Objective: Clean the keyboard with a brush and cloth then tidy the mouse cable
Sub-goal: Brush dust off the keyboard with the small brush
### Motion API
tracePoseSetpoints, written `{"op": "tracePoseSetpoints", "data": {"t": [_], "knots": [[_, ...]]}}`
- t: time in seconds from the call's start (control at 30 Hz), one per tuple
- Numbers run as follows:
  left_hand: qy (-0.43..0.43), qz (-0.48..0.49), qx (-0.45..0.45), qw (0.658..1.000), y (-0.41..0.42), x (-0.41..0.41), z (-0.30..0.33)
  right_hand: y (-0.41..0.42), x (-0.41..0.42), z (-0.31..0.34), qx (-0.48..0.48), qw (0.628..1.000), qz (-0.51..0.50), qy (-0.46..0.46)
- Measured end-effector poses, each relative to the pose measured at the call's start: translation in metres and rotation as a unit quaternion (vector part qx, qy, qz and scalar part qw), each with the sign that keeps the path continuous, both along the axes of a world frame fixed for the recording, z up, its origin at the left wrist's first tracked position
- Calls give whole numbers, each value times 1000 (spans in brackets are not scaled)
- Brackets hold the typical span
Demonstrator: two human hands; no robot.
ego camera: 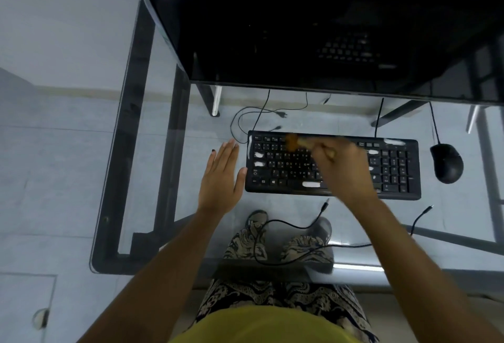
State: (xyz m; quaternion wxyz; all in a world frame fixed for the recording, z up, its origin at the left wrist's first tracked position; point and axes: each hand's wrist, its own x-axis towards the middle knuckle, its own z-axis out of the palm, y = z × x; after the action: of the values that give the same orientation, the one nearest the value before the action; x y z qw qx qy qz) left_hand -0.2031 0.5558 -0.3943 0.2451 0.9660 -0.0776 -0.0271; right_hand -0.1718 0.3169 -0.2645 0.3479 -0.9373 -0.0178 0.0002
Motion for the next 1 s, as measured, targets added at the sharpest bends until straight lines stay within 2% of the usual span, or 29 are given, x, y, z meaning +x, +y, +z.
{"op": "tracePoseSetpoints", "data": {"t": [0.07,0.2,0.3,0.43,0.5,0.63,0.7,0.77,0.83,0.87,0.93,0.97,1.0], "knots": [[-1,1,0,1000,0,0,0,3,16,-5,-17,1000,-17,-7],[-2,-2,2,1000,-1,0,-1,19,27,-16,54,991,87,86],[-1,1,3,1000,-1,0,0,25,30,-21,83,992,46,78],[-1,1,4,1000,-1,0,-2,26,27,-24,117,986,47,108],[-3,2,5,1000,0,0,-3,23,31,-26,104,990,23,93],[-7,0,8,1000,-1,0,-3,17,31,-27,66,991,74,88],[-9,1,8,1000,-1,0,-2,11,30,-23,24,997,46,65],[-4,1,6,1000,-1,0,-2,4,26,-14,19,989,51,135],[-2,1,6,1000,-1,0,-1,-1,17,-5,48,971,96,211],[-1,0,6,1000,-1,0,-1,-2,12,-2,62,975,91,195],[1,-2,7,1000,-1,0,-2,-9,6,-6,41,995,44,74],[0,-1,9,1000,-1,0,-2,-11,4,-8,23,999,27,41],[0,-1,9,1000,-1,0,-2,-12,2,-9,6,998,36,49]]}}
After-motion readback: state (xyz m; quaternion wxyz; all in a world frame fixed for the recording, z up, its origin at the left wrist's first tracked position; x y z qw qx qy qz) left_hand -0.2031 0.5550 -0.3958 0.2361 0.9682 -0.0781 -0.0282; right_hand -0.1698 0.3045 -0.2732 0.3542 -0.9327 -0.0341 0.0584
